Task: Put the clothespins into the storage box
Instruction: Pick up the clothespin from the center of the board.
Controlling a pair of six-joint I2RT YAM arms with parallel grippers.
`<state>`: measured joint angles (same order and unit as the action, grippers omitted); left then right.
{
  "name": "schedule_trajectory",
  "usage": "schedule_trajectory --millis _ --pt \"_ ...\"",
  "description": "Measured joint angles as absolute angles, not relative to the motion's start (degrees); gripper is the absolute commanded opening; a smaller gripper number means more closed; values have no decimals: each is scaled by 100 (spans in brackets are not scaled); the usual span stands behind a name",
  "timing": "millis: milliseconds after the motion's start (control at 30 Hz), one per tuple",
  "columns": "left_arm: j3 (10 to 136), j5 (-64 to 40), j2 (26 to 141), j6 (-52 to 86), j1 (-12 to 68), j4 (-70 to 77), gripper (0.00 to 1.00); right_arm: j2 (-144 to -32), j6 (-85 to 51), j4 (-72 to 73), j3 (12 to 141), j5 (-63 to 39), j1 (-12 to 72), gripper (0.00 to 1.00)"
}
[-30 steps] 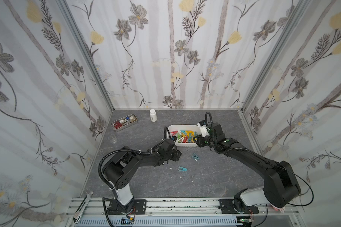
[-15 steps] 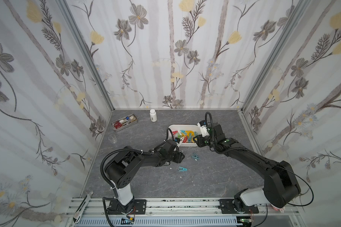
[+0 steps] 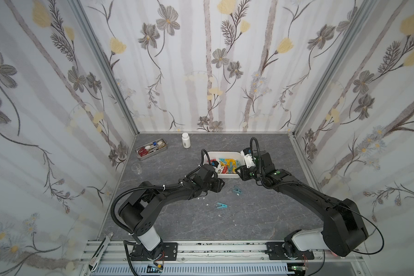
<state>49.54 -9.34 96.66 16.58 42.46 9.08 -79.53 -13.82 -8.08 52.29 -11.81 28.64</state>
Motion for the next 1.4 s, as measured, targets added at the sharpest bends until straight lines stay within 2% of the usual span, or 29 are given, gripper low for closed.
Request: schedule_trajectory --millis 500,700,967,1400 --pt "5089 -718 10248 1651 4530 681 39 -7913 -1382 -832 5207 -1166 2853 35" --pt "5229 -530 10366 1673 4545 574 38 -7915 -1382 -834 5207 -1166 2853 35" --pt "5367 -486 10527 1691 4547 580 29 -7913 -1382 -832 5183 -1166 2853 34" --pt "5293 -478 10447 1761 4582 489 7 -7806 -1385 -823 5144 -1166 2853 34"
